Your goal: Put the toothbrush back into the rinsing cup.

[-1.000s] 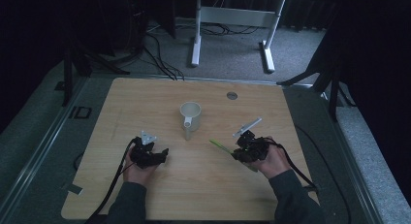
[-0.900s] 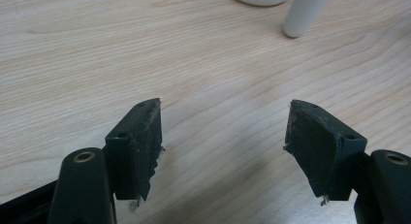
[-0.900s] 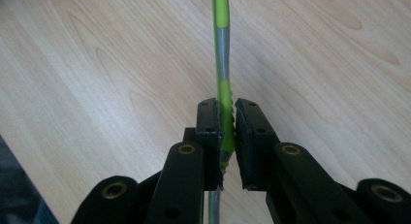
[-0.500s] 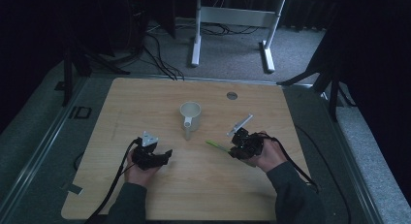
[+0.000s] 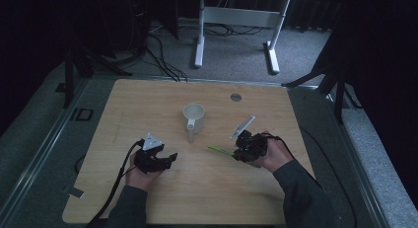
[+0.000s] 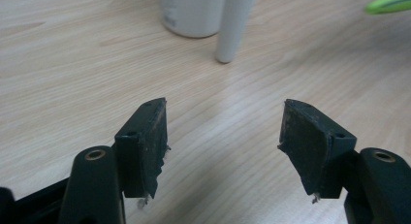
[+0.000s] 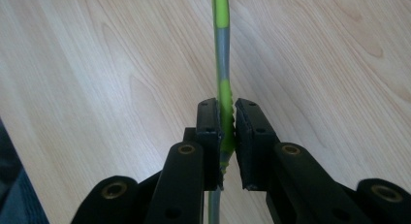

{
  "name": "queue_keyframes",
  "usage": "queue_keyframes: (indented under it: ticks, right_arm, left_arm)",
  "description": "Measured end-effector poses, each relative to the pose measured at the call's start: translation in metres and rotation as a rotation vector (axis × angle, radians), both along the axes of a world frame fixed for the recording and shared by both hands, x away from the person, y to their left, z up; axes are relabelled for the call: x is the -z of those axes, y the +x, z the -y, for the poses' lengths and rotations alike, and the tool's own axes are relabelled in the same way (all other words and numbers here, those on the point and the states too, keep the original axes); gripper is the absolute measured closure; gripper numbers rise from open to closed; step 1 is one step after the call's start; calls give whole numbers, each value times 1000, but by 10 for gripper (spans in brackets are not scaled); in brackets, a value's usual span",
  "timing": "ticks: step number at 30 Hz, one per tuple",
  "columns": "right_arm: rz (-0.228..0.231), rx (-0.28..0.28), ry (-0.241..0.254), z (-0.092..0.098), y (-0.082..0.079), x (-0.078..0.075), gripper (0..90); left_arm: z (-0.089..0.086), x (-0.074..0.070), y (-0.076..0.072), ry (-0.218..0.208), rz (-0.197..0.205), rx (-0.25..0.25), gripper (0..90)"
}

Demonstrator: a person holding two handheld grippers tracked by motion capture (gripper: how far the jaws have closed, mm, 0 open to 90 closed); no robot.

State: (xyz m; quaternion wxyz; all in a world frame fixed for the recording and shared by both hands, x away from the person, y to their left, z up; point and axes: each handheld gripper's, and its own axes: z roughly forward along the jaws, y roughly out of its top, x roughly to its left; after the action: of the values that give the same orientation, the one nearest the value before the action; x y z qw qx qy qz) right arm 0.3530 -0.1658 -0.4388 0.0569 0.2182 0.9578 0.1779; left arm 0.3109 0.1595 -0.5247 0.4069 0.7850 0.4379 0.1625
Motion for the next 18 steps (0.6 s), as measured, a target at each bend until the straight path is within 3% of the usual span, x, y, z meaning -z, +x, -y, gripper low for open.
queue_keyframes:
  ticks: [2,3,8,14,18]
  right_arm:
    - [2,-6,-4,0,0,0,807]
    - [1,-14,-7,0,1,0,807]
    - [-9,-40,-26,-1,1,1,807]
    - [-17,-71,-23,-1,1,3,806]
    - [-22,-89,-32,-3,0,6,807]
  left_arm:
    - [0,0,0,0,0,0,365]
    - [1,-4,-1,6,6,40,377]
    - [6,-13,-3,24,18,95,401]
    - [16,-22,-4,88,33,183,425]
    - [22,-27,-5,105,35,225,446]
